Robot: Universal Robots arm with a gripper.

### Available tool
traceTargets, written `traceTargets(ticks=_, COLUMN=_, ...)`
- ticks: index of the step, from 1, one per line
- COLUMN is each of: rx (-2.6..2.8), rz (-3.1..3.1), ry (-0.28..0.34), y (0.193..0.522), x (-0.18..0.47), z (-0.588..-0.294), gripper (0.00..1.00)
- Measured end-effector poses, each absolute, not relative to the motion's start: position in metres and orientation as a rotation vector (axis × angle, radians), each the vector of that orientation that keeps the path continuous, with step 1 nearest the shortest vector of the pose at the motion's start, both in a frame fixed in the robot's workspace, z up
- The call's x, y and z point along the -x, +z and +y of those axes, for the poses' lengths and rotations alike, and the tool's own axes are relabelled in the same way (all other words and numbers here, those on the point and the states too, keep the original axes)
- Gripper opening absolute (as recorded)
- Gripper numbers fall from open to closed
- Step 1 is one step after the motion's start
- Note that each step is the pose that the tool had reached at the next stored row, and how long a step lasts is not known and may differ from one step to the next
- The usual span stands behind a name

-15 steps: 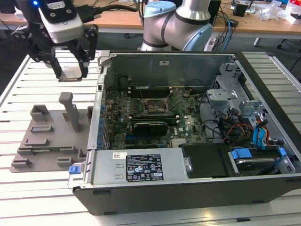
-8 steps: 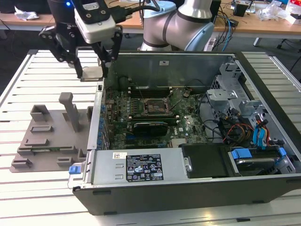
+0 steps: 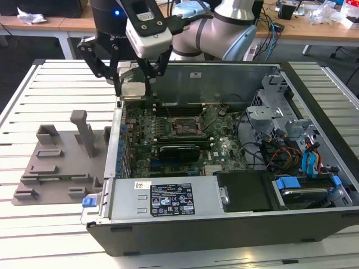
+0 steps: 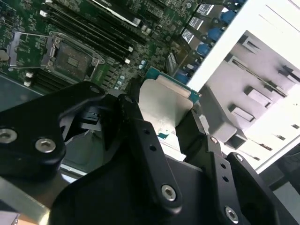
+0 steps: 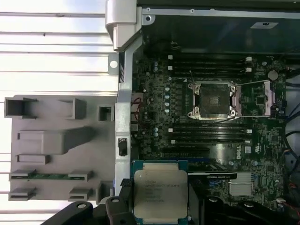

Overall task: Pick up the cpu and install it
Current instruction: 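Pick up the cpu and move it towards the insertion slot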

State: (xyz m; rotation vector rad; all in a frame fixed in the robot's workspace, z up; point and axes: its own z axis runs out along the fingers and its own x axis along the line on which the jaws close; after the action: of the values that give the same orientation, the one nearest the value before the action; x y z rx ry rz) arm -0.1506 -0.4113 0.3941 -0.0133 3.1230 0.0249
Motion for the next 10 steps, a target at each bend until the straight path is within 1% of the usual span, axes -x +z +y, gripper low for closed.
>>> traceTargets(ticks=10, rx=0.014, rz=3.127, ry=0.022, y=0.386, x=0.105, z=-0.405, gripper=0.55)
